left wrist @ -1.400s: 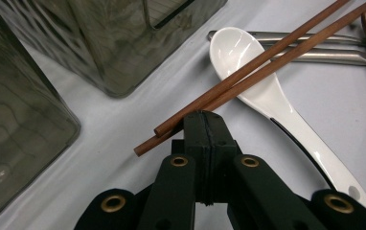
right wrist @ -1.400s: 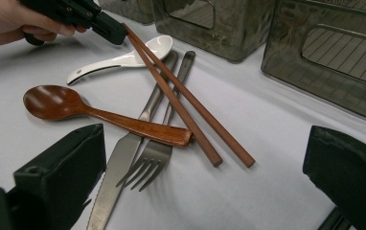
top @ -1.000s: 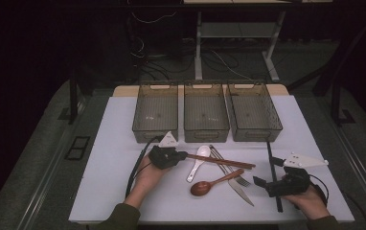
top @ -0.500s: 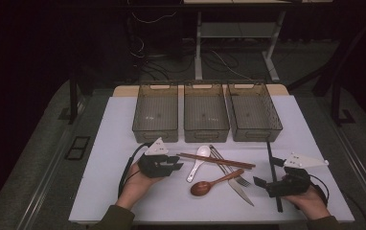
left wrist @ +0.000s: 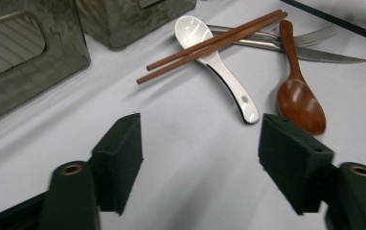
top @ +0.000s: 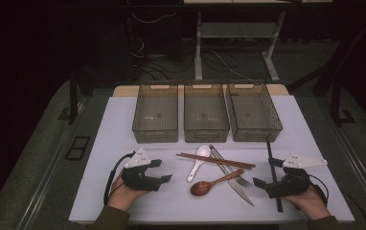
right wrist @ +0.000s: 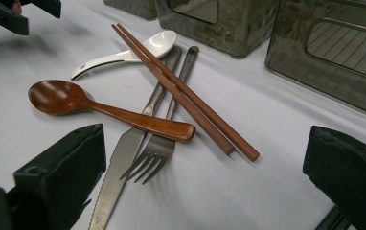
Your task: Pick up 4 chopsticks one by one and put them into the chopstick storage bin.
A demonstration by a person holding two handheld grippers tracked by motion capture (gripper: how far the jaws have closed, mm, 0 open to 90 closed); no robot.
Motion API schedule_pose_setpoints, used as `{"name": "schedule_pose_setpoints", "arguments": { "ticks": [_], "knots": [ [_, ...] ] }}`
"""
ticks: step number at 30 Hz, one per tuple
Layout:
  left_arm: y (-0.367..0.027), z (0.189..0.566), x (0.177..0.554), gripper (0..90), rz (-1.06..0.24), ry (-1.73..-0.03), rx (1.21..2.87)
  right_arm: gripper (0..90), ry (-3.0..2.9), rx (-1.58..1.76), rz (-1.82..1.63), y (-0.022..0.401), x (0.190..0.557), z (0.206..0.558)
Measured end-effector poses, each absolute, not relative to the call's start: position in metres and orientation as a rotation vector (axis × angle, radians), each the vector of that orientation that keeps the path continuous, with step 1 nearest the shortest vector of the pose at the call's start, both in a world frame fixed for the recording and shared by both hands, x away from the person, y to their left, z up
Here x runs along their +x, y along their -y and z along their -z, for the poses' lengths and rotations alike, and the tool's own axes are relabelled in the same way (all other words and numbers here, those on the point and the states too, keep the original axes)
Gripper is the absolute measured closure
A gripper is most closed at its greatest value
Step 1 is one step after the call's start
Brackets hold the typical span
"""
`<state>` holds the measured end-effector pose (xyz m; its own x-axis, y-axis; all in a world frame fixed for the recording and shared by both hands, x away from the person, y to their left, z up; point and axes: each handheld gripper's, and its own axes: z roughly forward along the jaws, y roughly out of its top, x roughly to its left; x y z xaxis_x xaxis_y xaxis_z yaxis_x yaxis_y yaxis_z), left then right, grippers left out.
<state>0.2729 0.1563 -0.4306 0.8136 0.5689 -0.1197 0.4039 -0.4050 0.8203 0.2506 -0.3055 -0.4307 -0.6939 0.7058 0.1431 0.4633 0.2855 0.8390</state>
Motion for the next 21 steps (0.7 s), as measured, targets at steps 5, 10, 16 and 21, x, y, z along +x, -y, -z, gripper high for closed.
{"name": "schedule_pose_setpoints", "arguments": {
  "ticks": [5,10,16,21],
  "knots": [
    [-0.1617,0.4315,0.2642,17.4,-0.233,-0.715,2.025,0.6,-2.308,1.062,-1.362,0.3048,0.2512,0.4297],
    [-0.1602,0.4344,0.2645,8.3,-0.222,-0.704,2.010,0.6,-2.322,1.053,-1.359,0.3054,0.2519,0.4288],
    [-0.1589,0.4366,0.2684,0.0,-0.201,-0.721,2.013,0.7,-2.349,1.048,-1.347,0.3050,0.2548,0.4288],
    [-0.1594,0.4360,0.2698,0.0,-0.193,-0.737,2.015,0.7,-2.378,1.035,-1.334,0.3034,0.2584,0.4266]
  ]
}}
